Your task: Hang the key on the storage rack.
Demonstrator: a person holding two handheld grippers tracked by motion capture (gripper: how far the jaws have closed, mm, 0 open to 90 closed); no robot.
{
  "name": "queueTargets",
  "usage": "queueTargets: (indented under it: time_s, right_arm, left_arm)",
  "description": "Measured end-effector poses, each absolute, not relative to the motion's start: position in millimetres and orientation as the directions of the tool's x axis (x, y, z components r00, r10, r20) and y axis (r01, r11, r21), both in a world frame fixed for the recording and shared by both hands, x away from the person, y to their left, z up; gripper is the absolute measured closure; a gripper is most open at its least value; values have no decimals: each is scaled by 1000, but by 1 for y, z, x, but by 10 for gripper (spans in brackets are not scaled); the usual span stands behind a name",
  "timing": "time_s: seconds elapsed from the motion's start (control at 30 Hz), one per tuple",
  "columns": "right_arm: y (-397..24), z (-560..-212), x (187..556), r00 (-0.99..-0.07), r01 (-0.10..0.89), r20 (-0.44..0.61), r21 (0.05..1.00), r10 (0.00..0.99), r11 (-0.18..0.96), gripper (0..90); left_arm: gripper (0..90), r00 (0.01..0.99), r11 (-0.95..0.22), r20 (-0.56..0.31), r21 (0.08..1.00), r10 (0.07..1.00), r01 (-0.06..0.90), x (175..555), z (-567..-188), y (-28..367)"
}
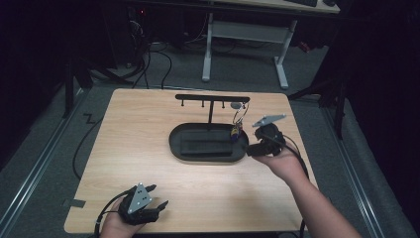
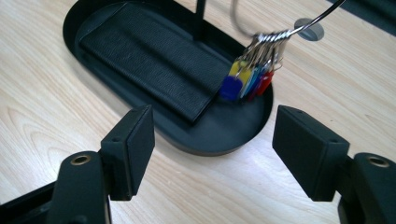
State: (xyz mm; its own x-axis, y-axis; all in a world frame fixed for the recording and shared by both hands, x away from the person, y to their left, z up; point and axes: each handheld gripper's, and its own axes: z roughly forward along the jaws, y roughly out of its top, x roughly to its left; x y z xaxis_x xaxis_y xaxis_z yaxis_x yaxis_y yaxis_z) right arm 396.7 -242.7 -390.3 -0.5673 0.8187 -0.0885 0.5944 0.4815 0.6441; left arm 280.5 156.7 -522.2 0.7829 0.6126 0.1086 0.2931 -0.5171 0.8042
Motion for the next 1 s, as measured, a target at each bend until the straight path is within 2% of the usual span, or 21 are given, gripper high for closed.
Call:
queueTargets:
  time_s: [0.17, 0.2, 0.23, 0.33, 0.43, 0.5, 0.57, 0.63, 0.7, 1.0]
  right_arm:
    - [-243, -417, 374, -558, 557, -126, 676, 821, 482, 294]
    - [-244, -436, 362, -558, 561, -107, 682, 823, 469, 298]
    - [-244, -436, 362, -558, 561, -107, 682, 823, 469, 298]
    - [-253, -472, 342, -545, 580, -31, 707, 838, 404, 290]
    - [-257, -485, 333, -539, 583, -4, 721, 842, 376, 290]
    - [-269, -506, 315, -521, 567, 37, 762, 853, 314, 285]
    - [-276, -517, 302, -508, 552, 57, 787, 859, 275, 317]
    - [-279, -516, 299, -504, 563, 67, 782, 861, 268, 281]
    - [-286, -506, 290, -471, 489, 5, 834, 882, 256, 289]
    - [-289, -518, 296, -453, 536, 22, 806, 891, 252, 249]
  left_arm:
    - [333, 781, -516, 111, 805, 615, 292, 280, -522, 156]
    - [334, 781, -513, 108, 807, 615, 292, 280, -522, 156]
    - [335, 781, -513, 108, 807, 615, 292, 280, -522, 156]
    - [336, 783, -511, 104, 809, 614, 292, 280, -523, 156]
    - [340, 785, -509, 100, 809, 611, 293, 281, -524, 155]
    - [342, 793, -518, 104, 806, 601, 287, 281, -525, 152]
    - [342, 797, -526, 109, 802, 594, 283, 282, -525, 150]
    - [342, 798, -523, 107, 805, 593, 281, 282, -525, 149]
    - [342, 803, -529, 110, 802, 586, 276, 282, -525, 147]
    - [341, 809, -529, 111, 806, 578, 267, 283, -525, 145]
